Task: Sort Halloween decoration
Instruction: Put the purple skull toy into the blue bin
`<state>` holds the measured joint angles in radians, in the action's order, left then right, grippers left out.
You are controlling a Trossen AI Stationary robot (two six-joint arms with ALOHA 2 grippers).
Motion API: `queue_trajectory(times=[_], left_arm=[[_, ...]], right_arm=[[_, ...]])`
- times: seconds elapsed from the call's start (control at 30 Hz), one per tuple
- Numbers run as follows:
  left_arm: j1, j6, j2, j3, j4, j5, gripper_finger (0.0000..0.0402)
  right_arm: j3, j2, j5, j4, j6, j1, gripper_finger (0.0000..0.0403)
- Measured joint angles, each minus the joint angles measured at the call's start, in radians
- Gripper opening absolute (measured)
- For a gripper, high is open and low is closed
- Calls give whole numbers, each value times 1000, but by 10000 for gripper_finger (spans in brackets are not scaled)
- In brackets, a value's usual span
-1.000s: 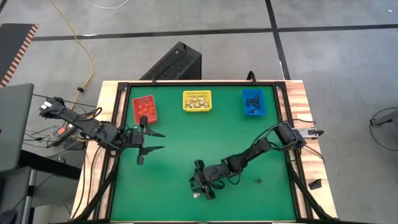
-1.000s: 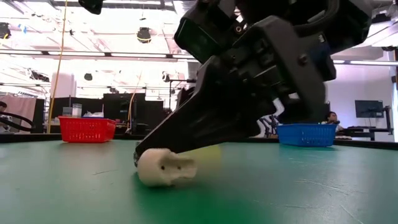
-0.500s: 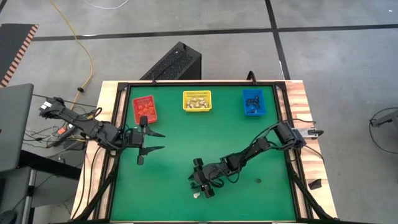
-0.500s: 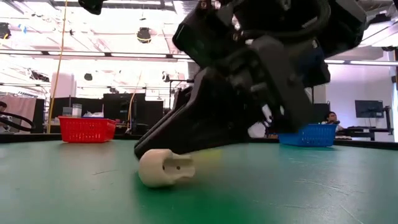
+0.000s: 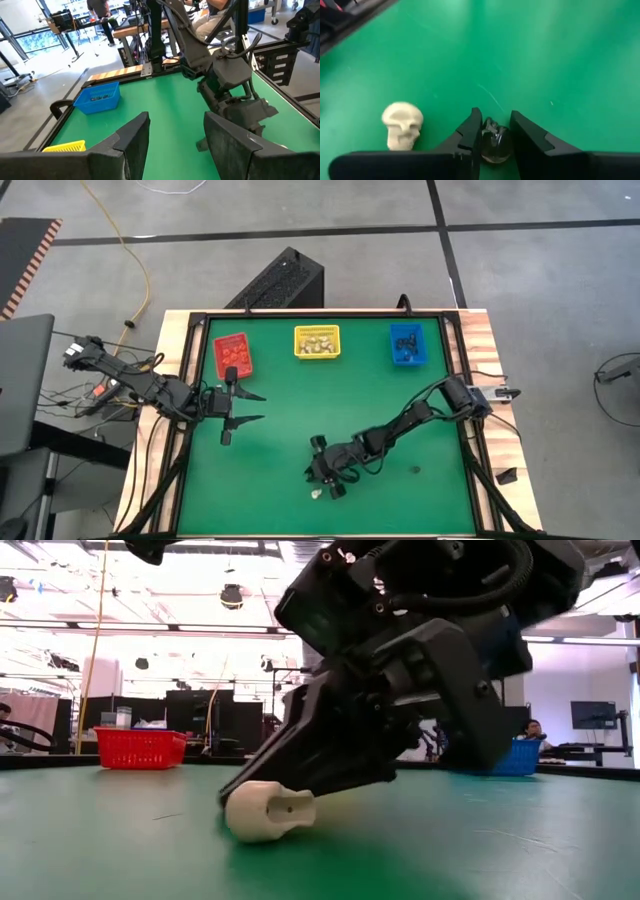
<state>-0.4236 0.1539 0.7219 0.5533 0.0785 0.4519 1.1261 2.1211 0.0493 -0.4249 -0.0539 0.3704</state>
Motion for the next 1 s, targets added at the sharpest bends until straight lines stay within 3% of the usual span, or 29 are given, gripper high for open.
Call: queue_trajectory(times=[0.23,0.37,0.63,0.77,1.0], left_arm=[[0,0,0,0,-11,0,177],[0,0,0,0,-13,0,177],[0,-8,6,-33,0,0,177],[12,-21,5,-39,-18,7,177],[76,-40,22,-39,-37,6,177]], right_arm=[[-5,-186,21,315,26,-23,110],[-4,-361,138,566,34,-46,110],[-23,-657,339,1018,253,-180,110],[-124,-782,397,1160,382,-301,110],[-335,-932,401,1163,539,-626,110]])
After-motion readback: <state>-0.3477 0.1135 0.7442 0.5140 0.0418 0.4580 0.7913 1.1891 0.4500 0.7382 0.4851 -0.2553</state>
